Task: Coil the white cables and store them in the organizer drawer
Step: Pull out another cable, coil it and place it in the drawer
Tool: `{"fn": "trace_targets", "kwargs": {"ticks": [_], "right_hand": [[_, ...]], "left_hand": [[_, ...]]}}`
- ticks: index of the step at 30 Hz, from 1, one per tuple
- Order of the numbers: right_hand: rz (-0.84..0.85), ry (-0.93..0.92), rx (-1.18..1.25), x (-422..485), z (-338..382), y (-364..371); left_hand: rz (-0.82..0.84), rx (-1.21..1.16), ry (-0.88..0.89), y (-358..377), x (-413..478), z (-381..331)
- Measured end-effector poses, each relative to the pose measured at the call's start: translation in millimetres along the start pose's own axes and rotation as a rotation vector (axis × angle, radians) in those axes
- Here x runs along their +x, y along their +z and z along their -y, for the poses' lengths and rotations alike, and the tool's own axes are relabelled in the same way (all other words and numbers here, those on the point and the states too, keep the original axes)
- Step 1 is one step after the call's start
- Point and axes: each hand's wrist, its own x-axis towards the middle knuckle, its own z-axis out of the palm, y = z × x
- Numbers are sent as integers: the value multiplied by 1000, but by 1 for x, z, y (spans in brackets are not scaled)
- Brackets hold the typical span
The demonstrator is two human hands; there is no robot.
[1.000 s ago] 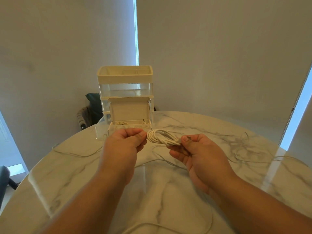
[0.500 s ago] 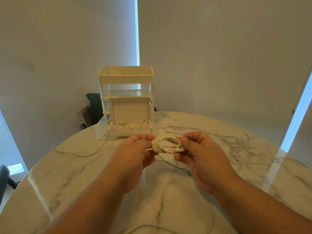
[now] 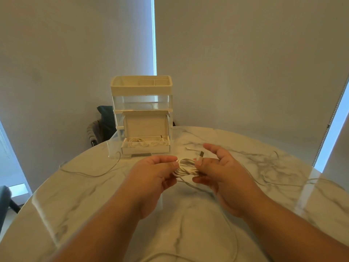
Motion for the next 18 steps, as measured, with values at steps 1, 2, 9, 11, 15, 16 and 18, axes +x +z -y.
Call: {"fn": "trace_targets", "kwargs": {"ticks": [1, 2, 9, 11, 15, 16, 18], "right_hand": [[37, 13, -24, 0, -1, -1], [60, 20, -63, 1, -2, -2], [31, -15, -263, -3, -5, 2], [38, -11, -211, -4, -7, 4], [4, -23, -196, -4, -12, 11], [-7, -34, -234, -3, -14, 13], [-23, -57, -278, 0, -16, 17]], "left_hand": [[-10, -10, 1, -1, 1, 0], [-16, -16, -2, -2, 2, 0], [-41, -3, -25, -6, 10, 8], [-53, -2, -27, -7, 13, 11], [-53, -27, -26, -7, 17, 13], [-53, -30, -23, -8, 18, 13], [-52, -18, -9, -11, 20, 13]]}}
